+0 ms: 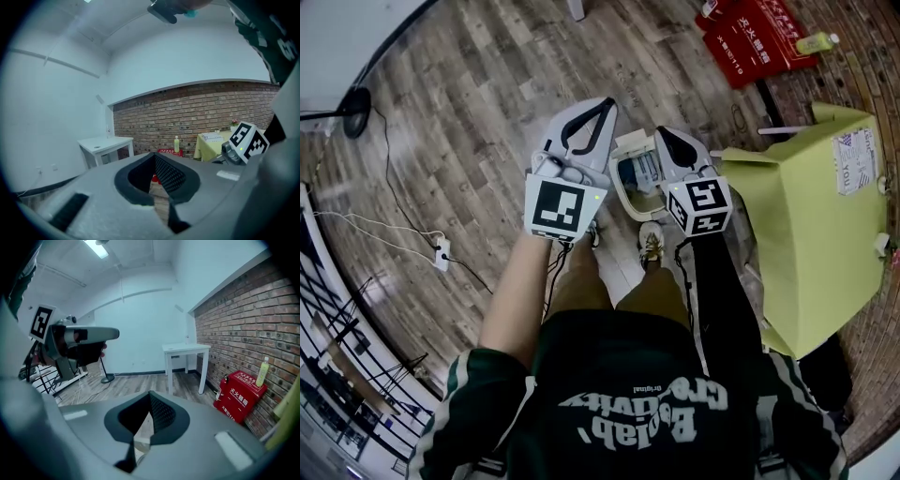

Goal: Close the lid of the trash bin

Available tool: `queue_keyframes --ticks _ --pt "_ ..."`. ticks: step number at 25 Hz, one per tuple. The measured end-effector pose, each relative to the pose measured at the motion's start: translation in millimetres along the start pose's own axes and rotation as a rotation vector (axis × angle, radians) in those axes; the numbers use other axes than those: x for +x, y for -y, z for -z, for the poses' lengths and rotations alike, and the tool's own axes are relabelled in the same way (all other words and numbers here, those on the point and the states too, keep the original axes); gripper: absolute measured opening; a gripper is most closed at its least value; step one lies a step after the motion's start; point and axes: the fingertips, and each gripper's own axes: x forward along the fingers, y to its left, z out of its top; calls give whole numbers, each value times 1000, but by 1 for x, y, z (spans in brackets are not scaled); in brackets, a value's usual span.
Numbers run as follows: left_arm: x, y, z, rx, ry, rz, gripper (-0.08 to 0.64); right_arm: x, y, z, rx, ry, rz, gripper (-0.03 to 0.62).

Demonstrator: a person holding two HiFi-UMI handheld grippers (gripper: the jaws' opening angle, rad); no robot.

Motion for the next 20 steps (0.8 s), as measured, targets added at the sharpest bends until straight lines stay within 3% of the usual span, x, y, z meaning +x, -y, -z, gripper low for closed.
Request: queue_keyframes --ticks 20 --pt "-1 -34 39 -111 -14 -42 5 62 0 87 81 -193 4 2"
